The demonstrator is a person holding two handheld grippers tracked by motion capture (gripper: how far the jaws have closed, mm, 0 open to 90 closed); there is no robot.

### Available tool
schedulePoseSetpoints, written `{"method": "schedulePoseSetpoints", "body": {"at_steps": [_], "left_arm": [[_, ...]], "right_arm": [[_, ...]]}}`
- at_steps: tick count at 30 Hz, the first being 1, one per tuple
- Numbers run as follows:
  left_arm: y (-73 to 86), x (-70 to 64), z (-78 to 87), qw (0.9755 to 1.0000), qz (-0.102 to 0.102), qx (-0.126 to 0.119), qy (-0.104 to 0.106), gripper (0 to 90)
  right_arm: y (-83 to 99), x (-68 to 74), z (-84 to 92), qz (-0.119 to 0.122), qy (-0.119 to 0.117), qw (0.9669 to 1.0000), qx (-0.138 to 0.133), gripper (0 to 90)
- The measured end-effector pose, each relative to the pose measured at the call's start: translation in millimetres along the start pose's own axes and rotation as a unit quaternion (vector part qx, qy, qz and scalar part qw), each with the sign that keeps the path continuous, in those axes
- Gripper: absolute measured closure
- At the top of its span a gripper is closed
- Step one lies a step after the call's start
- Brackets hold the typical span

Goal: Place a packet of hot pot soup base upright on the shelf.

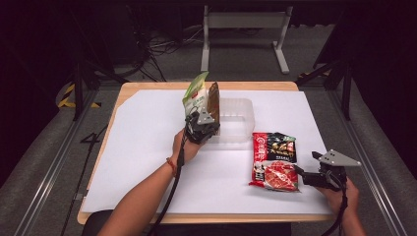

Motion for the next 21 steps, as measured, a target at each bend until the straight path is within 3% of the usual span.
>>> {"method": "schedulePoseSetpoints", "body": {"at_steps": [6, 12, 17, 21], "left_arm": [[3.7, -0.7, 8.4, 0.9999, -0.007, 0.001, 0.013, 90.0], [5.2, -5.3, 6.9, 0.9988, -0.045, 0.016, 0.006, 90.0], [3.8, -2.4, -3.5, 0.9993, -0.034, 0.016, 0.002, 90.0], [2.9, -0.1, 2.6, 0.9995, -0.023, 0.008, 0.022, 90.0]], "right_arm": [[0.3, -0.6, -0.2, -0.002, -0.002, 1.0, 0.0, 16.3], [-0.6, 1.0, 0.1, 0.002, -0.001, 1.0, 0.0, 16.3], [-0.5, 1.1, 0.5, 0.003, 0.0, 1.0, 0.0, 16.3], [-0.6, 1.3, 0.9, 0.004, -0.001, 1.0, 0.0, 16.3]]}}
Point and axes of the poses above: each handheld gripper's, and its own axes: z roughly backward along the jaws, y roughly out of its underside, x roughly to its left, the point moved 7 cm from there along -z, roughly forward along the jaws, and after that the axes turned 15 degrees about -y, right-handed, at the moved point
